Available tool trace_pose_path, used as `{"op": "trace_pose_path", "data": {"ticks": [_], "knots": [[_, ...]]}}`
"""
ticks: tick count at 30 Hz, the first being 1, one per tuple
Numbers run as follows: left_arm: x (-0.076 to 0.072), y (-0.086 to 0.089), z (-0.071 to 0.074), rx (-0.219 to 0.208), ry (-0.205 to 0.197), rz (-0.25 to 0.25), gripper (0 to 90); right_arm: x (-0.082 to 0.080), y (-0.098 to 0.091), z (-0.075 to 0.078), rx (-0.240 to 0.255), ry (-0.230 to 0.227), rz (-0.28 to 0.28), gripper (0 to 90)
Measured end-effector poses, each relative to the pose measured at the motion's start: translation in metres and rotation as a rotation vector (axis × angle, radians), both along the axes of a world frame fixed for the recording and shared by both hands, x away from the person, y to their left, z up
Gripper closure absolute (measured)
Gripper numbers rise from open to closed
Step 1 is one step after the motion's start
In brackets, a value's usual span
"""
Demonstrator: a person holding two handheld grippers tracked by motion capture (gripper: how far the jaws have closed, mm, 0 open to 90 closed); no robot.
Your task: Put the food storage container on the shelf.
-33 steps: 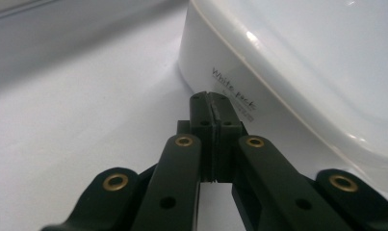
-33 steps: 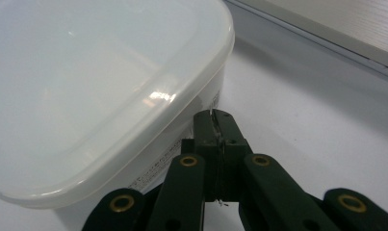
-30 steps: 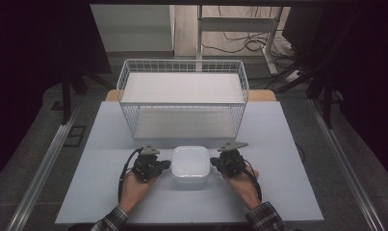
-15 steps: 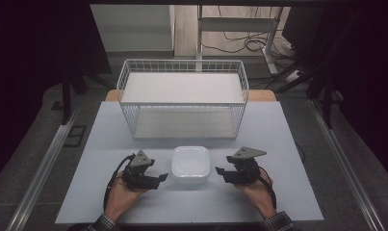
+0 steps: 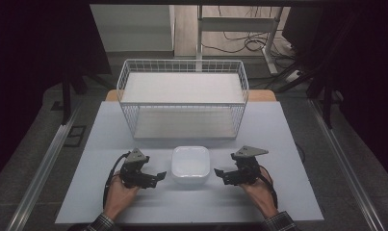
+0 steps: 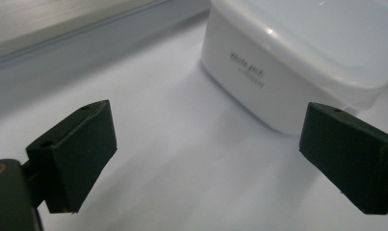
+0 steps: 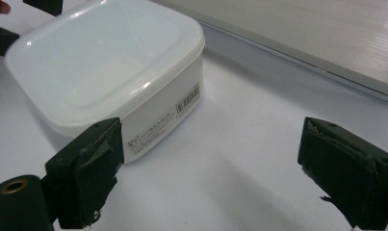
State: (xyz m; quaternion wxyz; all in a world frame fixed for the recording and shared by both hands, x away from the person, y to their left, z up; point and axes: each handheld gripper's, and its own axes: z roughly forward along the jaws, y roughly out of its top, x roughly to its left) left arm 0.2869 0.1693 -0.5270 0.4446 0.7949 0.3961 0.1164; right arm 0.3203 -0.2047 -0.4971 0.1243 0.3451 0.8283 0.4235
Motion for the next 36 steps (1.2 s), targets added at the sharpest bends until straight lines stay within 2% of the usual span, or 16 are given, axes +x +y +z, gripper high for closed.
{"op": "trace_pose_path", "data": {"ticks": [2, 5, 8, 11, 13, 16, 18, 21, 22, 25, 27, 29, 31, 34, 36], "knots": [[0.000, -0.001, 0.003, -0.005, -0.034, -0.005, 4.3, 0.001, -0.001, 0.002, 0.015, 0.002, 0.000, 7.7], [0.001, -0.002, 0.007, -0.036, -0.041, -0.018, 3.6, 0.001, 0.000, 0.006, 0.021, 0.000, 0.007, 7.5], [0.004, -0.002, 0.013, -0.067, -0.003, -0.039, 3.7, 0.001, 0.005, 0.008, 0.029, 0.010, 0.012, 7.1], [0.008, -0.006, 0.018, -0.038, 0.041, -0.062, 3.8, 0.003, 0.011, 0.010, 0.037, 0.031, 0.020, 6.3], [0.010, -0.007, 0.021, -0.048, 0.064, -0.062, 4.0, 0.004, 0.015, 0.011, 0.040, 0.035, 0.029, 5.1], [0.013, -0.010, 0.025, -0.088, 0.076, -0.066, 4.9, 0.005, 0.022, 0.014, 0.032, 0.023, 0.033, 3.0], [0.015, -0.013, 0.028, -0.098, 0.078, -0.078, 4.7, 0.005, 0.028, 0.017, 0.017, 0.016, 0.024, 1.8], [0.021, -0.019, 0.032, -0.126, 0.080, -0.101, 4.7, 0.006, 0.037, 0.019, -0.011, 0.042, 0.013, 0.7], [0.023, -0.021, 0.032, -0.125, 0.086, -0.106, 5.2, 0.006, 0.039, 0.020, -0.011, 0.056, 0.022, 0.8], [0.029, -0.030, 0.035, -0.080, 0.089, -0.115, 6.8, 0.009, 0.046, 0.021, -0.026, 0.085, 0.023, 6.5], [0.033, -0.035, 0.036, -0.067, 0.098, -0.125, 9.4, 0.013, 0.048, 0.020, -0.010, 0.116, 0.024, 10.9], [0.038, -0.038, 0.032, -0.038, 0.106, -0.126, 11.7, 0.018, 0.050, 0.017, 0.004, 0.136, 0.016, 13.7], [0.043, -0.039, 0.025, -0.025, 0.130, -0.133, 13.8, 0.022, 0.051, 0.011, 0.006, 0.154, 0.008, 15.8], [0.047, -0.036, 0.016, -0.120, 0.189, -0.155, 16.5, 0.026, 0.049, 0.007, 0.060, 0.211, 0.019, 21.3], [0.048, -0.034, 0.013, -0.169, 0.216, -0.185, 24.2, 0.027, 0.047, 0.007, 0.083, 0.242, 0.038, 30.1]]}}
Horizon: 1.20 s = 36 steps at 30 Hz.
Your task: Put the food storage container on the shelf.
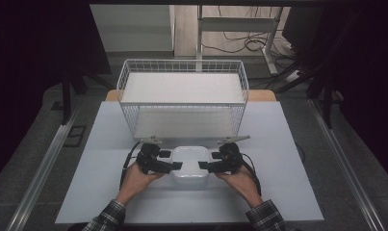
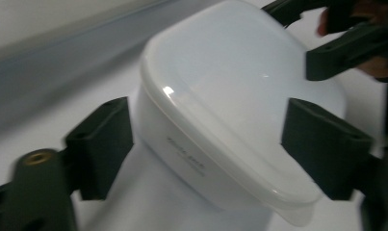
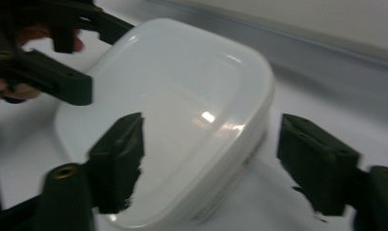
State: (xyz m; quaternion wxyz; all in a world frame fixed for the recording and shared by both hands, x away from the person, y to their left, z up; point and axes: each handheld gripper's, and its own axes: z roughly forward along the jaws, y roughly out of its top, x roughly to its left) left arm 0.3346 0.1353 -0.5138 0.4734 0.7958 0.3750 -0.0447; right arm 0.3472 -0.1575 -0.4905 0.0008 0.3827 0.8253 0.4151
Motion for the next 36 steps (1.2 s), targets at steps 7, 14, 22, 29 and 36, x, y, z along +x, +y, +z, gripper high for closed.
{"op": "trace_pose_path", "data": {"ticks": [7, 14, 22, 29, 36], "knots": [[-0.013, 0.003, 0.007, 0.013, 0.065, 0.027, 37.8, -0.006, -0.004, 0.003, 0.023, 0.105, -0.012, 40.8], [-0.032, 0.008, 0.015, -0.006, 0.062, 0.076, 62.0, -0.023, -0.016, 0.011, 0.053, 0.104, -0.047, 63.8], [-0.041, 0.008, 0.019, -0.038, 0.036, 0.160, 79.8, -0.031, -0.019, 0.017, 0.073, 0.052, -0.125, 77.5], [-0.040, 0.007, 0.021, -0.013, 0.018, 0.181, 79.6, -0.036, -0.013, 0.018, 0.045, -0.027, -0.138, 77.5], [-0.040, 0.009, 0.035, -0.027, -0.028, 0.186, 79.5, -0.037, -0.012, 0.033, 0.060, -0.086, -0.131, 77.6]]}}
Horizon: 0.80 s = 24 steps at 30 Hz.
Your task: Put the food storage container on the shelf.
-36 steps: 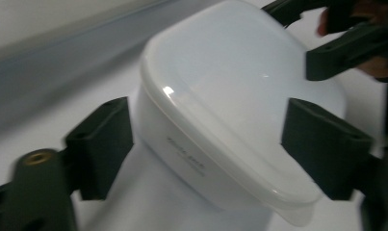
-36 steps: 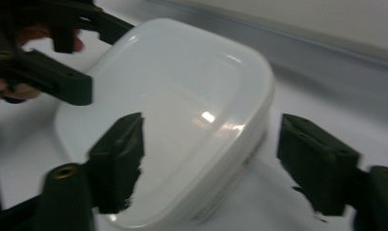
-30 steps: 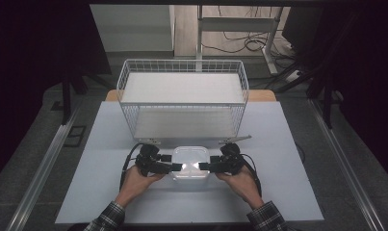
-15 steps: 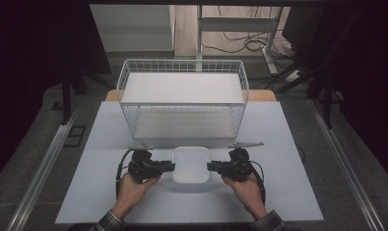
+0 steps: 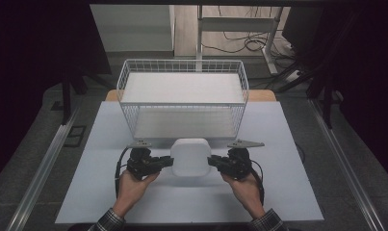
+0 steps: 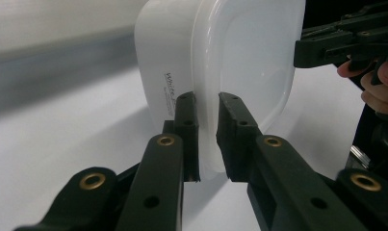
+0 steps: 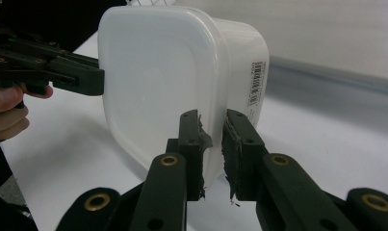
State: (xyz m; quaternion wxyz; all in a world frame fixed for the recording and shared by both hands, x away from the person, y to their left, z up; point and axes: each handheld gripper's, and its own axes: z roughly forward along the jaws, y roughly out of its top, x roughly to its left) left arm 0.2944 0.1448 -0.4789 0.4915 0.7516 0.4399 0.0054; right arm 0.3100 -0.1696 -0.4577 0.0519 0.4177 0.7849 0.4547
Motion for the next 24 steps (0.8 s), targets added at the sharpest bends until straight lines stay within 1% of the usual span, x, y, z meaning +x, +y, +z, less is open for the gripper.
{"op": "trace_pose_path", "data": {"ticks": [6, 10, 16, 24], "knots": [[0.004, 0.003, 0.012, -0.006, -0.017, -0.003, 79.5, 0.002, 0.001, 0.011, 0.016, -0.028, 0.005, 77.7], [0.008, 0.004, 0.023, 0.001, -0.031, 0.004, 79.2, 0.005, 0.003, 0.022, 0.022, -0.054, 0.004, 77.8], [0.014, 0.008, 0.044, 0.008, -0.063, 0.017, 79.1, 0.011, 0.006, 0.039, 0.036, -0.078, 0.004, 77.8], [0.021, 0.013, 0.071, -0.006, -0.105, 0.034, 79.1, 0.021, 0.011, 0.063, 0.063, -0.112, 0.005, 77.9]]}}
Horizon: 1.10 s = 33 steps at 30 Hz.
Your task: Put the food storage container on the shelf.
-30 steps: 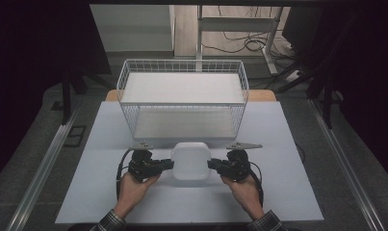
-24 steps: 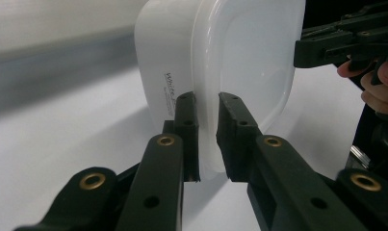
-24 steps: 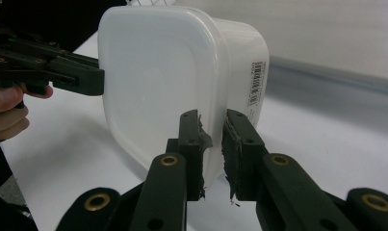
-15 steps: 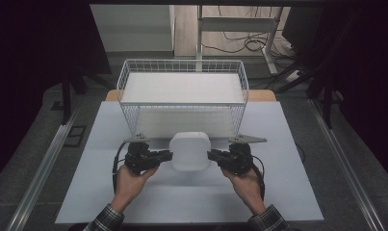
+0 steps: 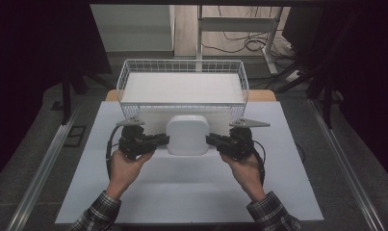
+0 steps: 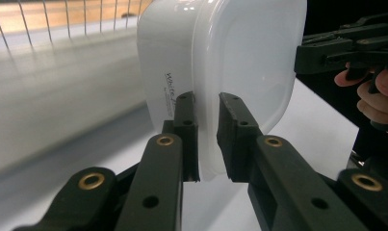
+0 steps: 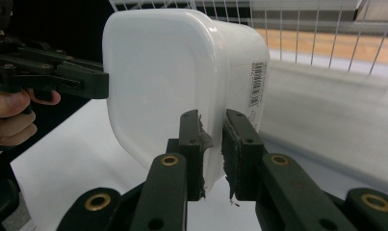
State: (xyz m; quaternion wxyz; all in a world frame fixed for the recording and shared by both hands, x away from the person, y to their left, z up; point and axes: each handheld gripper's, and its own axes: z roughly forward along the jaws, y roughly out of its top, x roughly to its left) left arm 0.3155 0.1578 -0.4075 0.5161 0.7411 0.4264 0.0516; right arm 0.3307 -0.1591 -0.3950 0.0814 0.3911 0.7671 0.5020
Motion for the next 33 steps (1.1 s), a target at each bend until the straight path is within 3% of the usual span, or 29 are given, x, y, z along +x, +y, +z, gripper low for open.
{"op": "trace_pose_path", "data": {"ticks": [16, 23, 27, 33], "knots": [[0.022, 0.007, 0.052, -0.020, -0.062, 0.030, 79.1, 0.025, 0.008, 0.054, 0.019, -0.064, 0.004, 77.9], [0.036, 0.012, 0.083, -0.014, -0.091, 0.046, 79.1, 0.041, 0.013, 0.082, 0.038, -0.087, -0.001, 78.0], [0.048, 0.014, 0.093, -0.011, -0.095, 0.051, 79.1, 0.053, 0.017, 0.093, 0.042, -0.091, -0.004, 77.9], [0.067, 0.014, 0.100, -0.001, -0.076, 0.064, 79.1, 0.073, 0.020, 0.098, 0.042, -0.078, -0.025, 77.6]]}}
